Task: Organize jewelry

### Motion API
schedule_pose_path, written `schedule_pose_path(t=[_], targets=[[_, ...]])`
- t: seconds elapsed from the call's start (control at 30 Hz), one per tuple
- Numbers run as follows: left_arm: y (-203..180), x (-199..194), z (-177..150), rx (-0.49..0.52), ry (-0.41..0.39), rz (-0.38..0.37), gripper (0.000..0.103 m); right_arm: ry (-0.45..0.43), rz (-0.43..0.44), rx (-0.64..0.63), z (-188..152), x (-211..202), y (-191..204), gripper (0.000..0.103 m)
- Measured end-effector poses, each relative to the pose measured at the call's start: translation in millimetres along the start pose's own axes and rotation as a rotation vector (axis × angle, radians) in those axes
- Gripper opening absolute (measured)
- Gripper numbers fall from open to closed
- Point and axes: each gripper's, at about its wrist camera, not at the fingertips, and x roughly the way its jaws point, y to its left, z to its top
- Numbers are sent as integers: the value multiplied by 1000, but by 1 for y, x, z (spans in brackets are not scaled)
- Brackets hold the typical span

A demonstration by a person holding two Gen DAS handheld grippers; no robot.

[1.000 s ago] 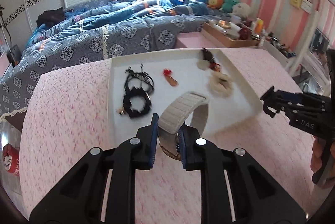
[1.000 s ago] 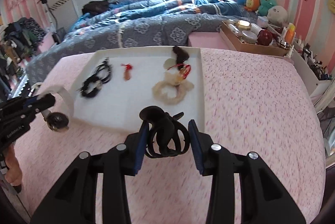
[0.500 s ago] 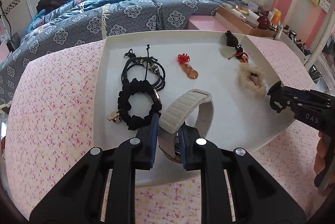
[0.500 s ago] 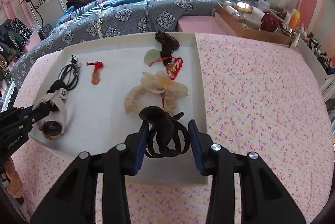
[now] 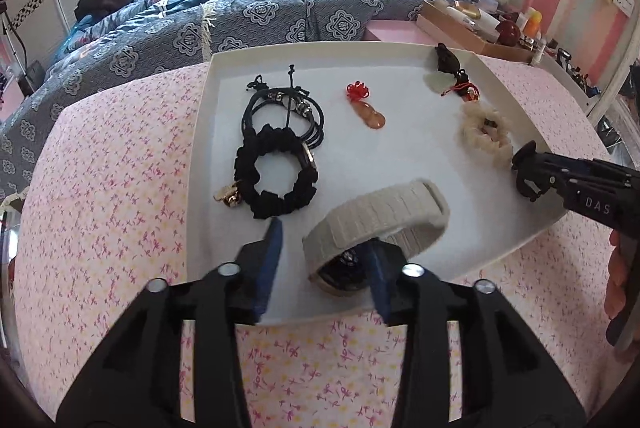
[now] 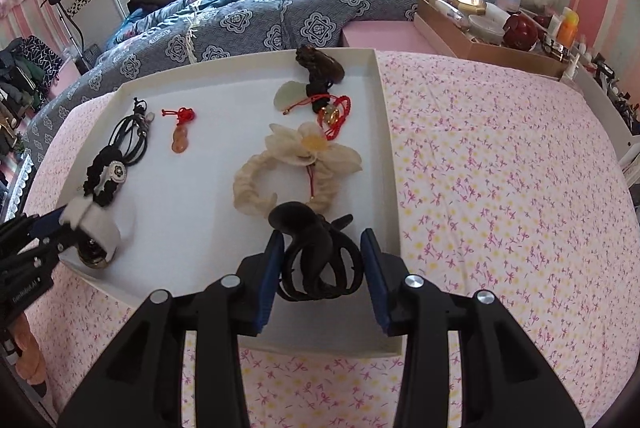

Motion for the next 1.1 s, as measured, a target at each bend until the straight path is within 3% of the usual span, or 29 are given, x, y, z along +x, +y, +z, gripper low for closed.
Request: schedule_pose_path(t=[0.13,0.27,0.4,0.57,0.7,0.8,0.9,0.97,1.1], targets=[[-2,-8,-5,5,-10,5,57,-12,4,-8,-1,-6,4,57],[-3,-16,-11,5,-14,9,60,-17,14,-8,-2,-12,6,57],[-5,-35,-18,4,-53,10,83,-33,26,-15,-5,-22,8,65],[-6,-56,-24,-7,-77,12,84,-57,40,-8,-11,-42,9,65],[-4,-90,-35,-25,-135,55,98,-90,40,1,-22,-69,5,65],[-3,-116,-46,-45,-180,116,100,-127,17,5,-36,-95,1,76],[-1,-138,-59,-70,-206,136,100,-168,-14,-9,-56,-121,2,80],[-2,-149,-68,-73,-215,147,100,-179,-9,-14,-70,-136,3,80],[-3,-170,-90,-120,-232,184,100,-194,15,-3,-97,-160,4,92]])
